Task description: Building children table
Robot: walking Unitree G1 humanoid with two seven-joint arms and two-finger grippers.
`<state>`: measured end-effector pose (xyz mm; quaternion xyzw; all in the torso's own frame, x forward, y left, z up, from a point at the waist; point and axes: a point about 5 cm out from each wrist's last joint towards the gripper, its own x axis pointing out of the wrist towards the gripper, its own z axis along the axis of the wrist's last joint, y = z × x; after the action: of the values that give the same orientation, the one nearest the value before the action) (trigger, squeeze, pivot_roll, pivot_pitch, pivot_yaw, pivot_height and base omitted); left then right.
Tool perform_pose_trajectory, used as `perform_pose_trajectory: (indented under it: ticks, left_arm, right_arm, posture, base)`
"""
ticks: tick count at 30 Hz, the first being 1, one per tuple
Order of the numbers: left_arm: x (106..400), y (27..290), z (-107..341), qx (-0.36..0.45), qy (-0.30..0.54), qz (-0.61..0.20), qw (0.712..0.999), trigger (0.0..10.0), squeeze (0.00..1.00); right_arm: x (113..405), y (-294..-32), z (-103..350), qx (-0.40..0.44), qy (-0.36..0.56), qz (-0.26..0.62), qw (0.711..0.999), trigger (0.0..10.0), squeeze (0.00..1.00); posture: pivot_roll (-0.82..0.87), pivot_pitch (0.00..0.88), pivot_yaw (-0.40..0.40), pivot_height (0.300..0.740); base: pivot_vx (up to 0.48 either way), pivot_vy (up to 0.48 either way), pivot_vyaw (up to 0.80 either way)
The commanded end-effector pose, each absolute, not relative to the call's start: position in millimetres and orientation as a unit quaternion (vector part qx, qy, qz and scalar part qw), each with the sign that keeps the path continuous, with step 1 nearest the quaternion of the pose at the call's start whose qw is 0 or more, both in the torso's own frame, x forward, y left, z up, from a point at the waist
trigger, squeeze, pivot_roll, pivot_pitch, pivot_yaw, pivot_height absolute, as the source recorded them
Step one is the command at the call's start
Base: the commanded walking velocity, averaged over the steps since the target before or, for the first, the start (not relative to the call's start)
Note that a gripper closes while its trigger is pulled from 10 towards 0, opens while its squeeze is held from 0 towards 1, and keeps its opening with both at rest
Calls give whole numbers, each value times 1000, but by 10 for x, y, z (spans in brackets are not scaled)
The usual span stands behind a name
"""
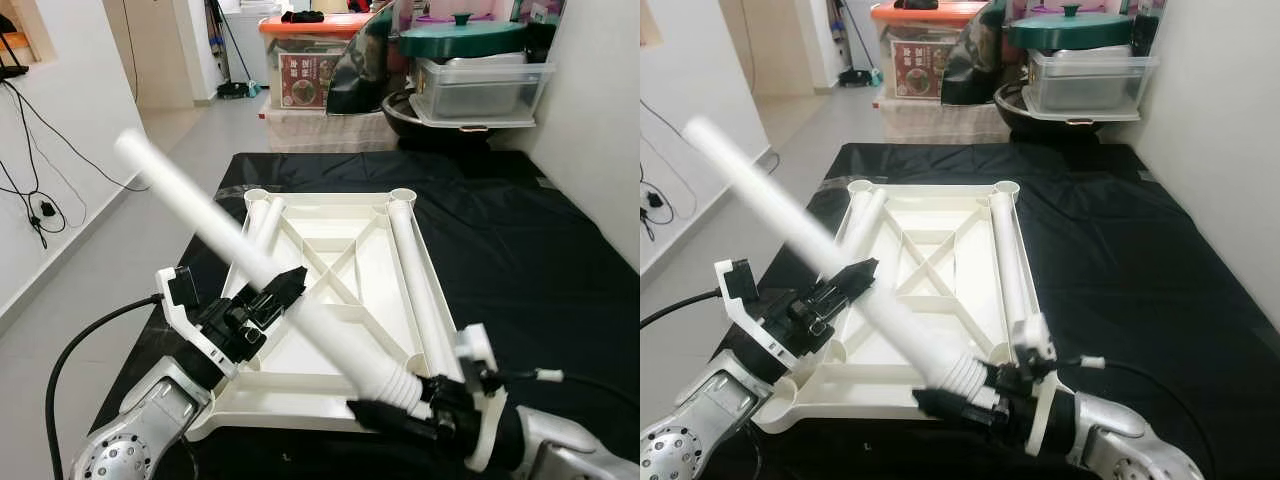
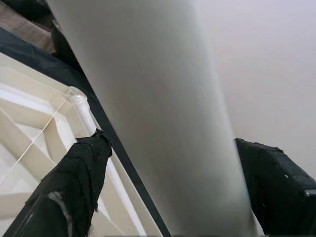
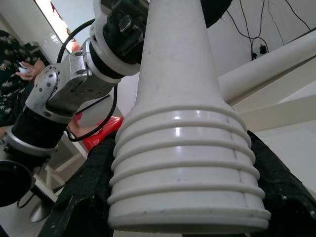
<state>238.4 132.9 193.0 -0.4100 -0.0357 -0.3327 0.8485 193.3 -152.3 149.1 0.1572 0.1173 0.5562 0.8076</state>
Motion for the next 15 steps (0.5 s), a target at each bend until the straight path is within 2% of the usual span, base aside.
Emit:
perform_pose_trajectory:
  ticks: [1,8,11,12,15]
  left_arm:
    - [2401,1368,1941,-412,-39,-330,848,10000,0]
    - [2461,1529,1899,-403,-41,-306,861,10000,0]
    - [2467,1539,1903,-404,-42,-305,862,10000,0]
    - [2544,1604,1928,-398,-55,-279,872,10000,0]
    - [2605,1664,1948,-400,-65,-258,877,10000,0]
  right_arm:
    - [1901,-1505,1516,146,107,571,801,0,0]
    - [1774,-1612,1536,138,109,600,781,0,0]
    - [1756,-1624,1528,135,111,603,778,0,0]
    - [1743,-1682,1500,130,122,600,780,0,0]
    - [1746,-1711,1502,129,123,597,782,0,0]
  posture:
    - [-108,0,3,740]
    - [-108,0,0,740]
    - [-108,0,0,740]
    - [-113,0,2,740]
    - [-116,0,3,740]
  base:
    - [0,0,0]
    - [0,0,0]
    - [0,0,0]
    - [0,0,0]
    - [0,0,0]
